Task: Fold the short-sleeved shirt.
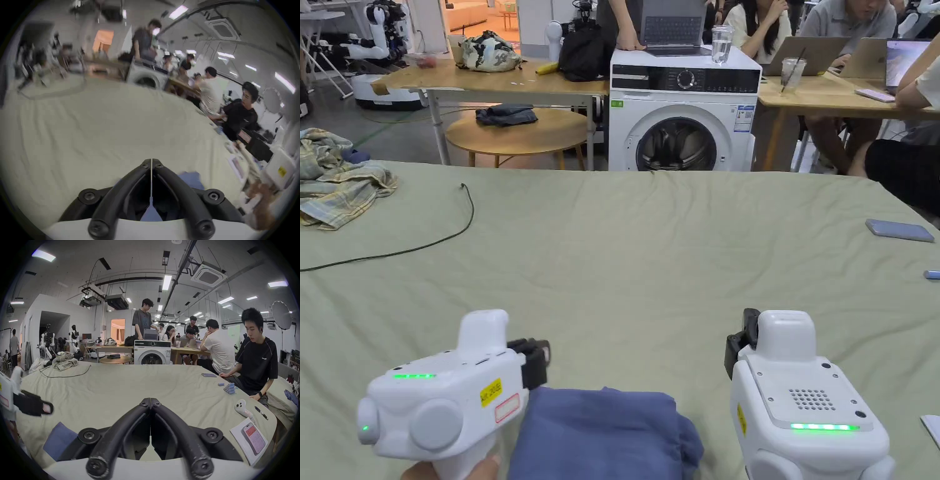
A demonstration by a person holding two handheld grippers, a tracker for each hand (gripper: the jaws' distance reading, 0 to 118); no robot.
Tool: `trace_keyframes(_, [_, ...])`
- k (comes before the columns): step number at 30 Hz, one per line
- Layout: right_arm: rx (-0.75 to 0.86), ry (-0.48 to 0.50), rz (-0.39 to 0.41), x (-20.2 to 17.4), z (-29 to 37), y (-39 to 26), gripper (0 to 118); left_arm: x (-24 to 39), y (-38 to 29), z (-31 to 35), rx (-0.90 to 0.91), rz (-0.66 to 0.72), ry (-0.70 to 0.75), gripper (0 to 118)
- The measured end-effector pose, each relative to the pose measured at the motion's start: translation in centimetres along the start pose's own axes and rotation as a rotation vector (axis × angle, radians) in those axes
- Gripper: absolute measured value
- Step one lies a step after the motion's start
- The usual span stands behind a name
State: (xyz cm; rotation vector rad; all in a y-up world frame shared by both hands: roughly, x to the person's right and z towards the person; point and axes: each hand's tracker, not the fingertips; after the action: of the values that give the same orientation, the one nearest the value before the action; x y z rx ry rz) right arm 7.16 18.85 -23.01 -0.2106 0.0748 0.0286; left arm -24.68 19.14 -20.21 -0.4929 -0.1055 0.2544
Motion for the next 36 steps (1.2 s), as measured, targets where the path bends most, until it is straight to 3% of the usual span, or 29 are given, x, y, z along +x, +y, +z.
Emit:
trace_keyframes(6, [0.047, -0.001, -0.023, -0.5, -0.7, 1.2, 0, -1.8, -0.1, 2.6, 0.299, -0.055, 0.154, 0])
trace_keyframes(11, [0.108, -0.008, -0.021, -0.8, -0.5, 2.3, 0, -1.0, -0.8, 3.5, 0.489, -0.191, 0.292, 0])
trace_keyframes(18, [0.142, 0.001, 0.012, -1.4, 0.8, 2.9, 0, -0.3, -0.8, 4.2, 0.515, -0.229, 0.295, 0])
trace_keyframes(20, [0.074, 0.018, 0.019, -2.1, 1.7, 2.2, 0, -0.6, -0.8, 4.7, 0.513, -0.213, 0.280, 0])
trace_keyframes(22, [0.005, 0.101, 0.017, -3.1, 2.4, 0.9, 0, -1.1, -0.7, 5.0, 0.499, -0.189, 0.274, 0])
trace_keyframes(27, [-0.223, 0.253, 0.144, -7.3, 2.4, -4.1, 0, -2.1, -1.5, 5.9, 0.474, -0.167, 0.286, 0])
trace_keyframes(32, [-0.596, 0.213, 0.161, -9.3, -1.9, -10.4, 0, -3.3, -2.9, 6.6, 0.420, -0.164, 0.304, 0])
trace_keyframes(34, [-0.519, 0.184, 0.128, -8.7, -2.0, -11.1, 0, -3.8, -3.5, 7.0, 0.401, -0.162, 0.300, 0])
trace_keyframes(36, [-0.520, 0.181, 0.181, -9.4, -1.8, -10.5, 0, -4.3, -3.9, 7.3, 0.378, -0.159, 0.297, 0])
